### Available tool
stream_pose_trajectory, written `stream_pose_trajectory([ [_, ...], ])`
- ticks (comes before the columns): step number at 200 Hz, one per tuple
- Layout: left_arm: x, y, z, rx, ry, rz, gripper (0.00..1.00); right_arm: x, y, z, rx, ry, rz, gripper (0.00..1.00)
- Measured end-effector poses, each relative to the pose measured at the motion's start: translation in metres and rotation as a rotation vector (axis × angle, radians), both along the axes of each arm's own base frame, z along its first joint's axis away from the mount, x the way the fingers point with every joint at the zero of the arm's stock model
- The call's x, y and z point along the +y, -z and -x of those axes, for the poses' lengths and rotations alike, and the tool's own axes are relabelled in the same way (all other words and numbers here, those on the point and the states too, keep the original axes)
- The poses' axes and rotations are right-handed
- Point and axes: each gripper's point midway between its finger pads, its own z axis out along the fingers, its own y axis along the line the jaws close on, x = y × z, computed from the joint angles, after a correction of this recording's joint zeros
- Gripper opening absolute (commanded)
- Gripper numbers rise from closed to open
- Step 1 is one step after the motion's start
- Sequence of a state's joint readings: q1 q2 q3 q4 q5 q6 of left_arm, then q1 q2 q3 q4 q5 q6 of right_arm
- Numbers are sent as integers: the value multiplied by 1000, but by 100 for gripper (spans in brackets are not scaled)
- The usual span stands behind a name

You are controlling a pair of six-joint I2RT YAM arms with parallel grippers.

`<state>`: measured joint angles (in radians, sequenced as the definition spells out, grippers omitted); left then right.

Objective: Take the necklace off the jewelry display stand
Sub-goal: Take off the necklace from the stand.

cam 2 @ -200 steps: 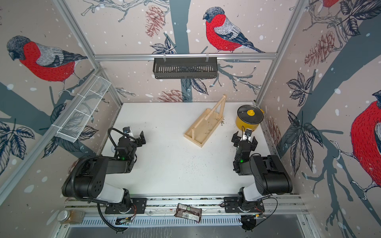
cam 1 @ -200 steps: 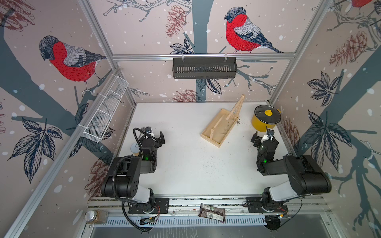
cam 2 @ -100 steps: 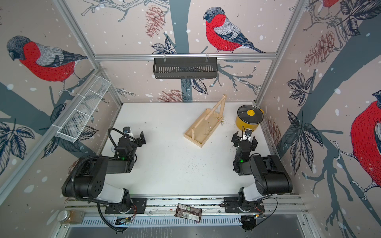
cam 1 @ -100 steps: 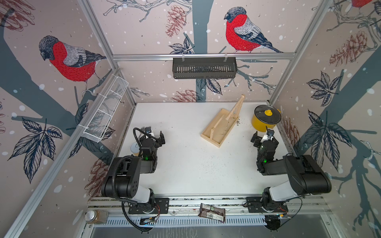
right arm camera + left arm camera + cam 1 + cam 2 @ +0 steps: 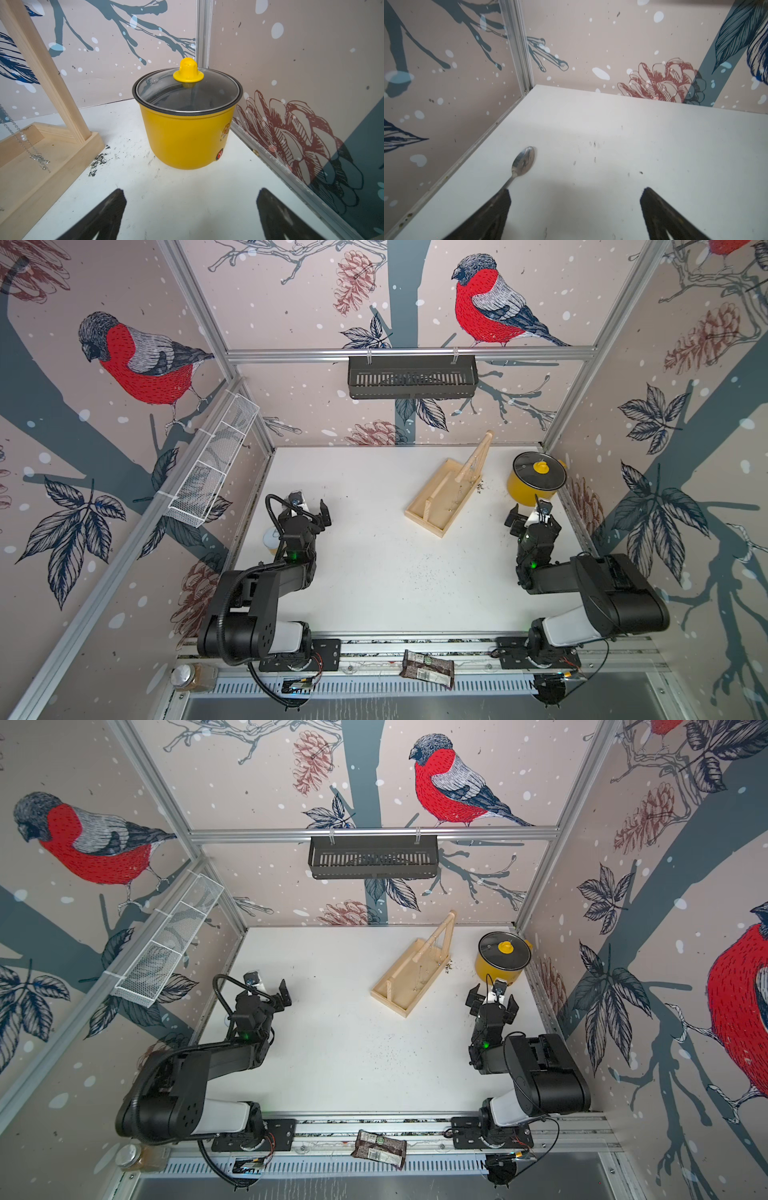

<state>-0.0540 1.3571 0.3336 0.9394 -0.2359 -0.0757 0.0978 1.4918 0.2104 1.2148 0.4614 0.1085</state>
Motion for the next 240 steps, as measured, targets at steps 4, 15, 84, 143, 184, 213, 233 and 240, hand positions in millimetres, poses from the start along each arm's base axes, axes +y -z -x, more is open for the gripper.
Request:
stream_pose_trajectory([
  [4,0,-3,1,-5,-6,-1,98,1,0,1,0,0,0,100],
  [15,0,-3,4,1,-29,5,98,2,1,3,0,-1,5,100],
  [84,0,-24,1,60,-234,110,98,27,-51,2,-110,-17,44,99],
  [143,-25,-37,9,28,-200,315,98,15,-86,16,-149,127,-30,99],
  [184,-63,-34,-11,128,-76,428,98,-17,-103,20,-210,146,-294,99],
  [213,-114,-36,-20,217,64,454,98,6,-101,12,-132,25,-346,99],
  [233,-153,-37,-15,267,197,473,98,25,-108,6,-93,-41,-352,100],
  [240,-166,-38,-12,280,255,485,98,34,-110,5,-75,-73,-341,99],
])
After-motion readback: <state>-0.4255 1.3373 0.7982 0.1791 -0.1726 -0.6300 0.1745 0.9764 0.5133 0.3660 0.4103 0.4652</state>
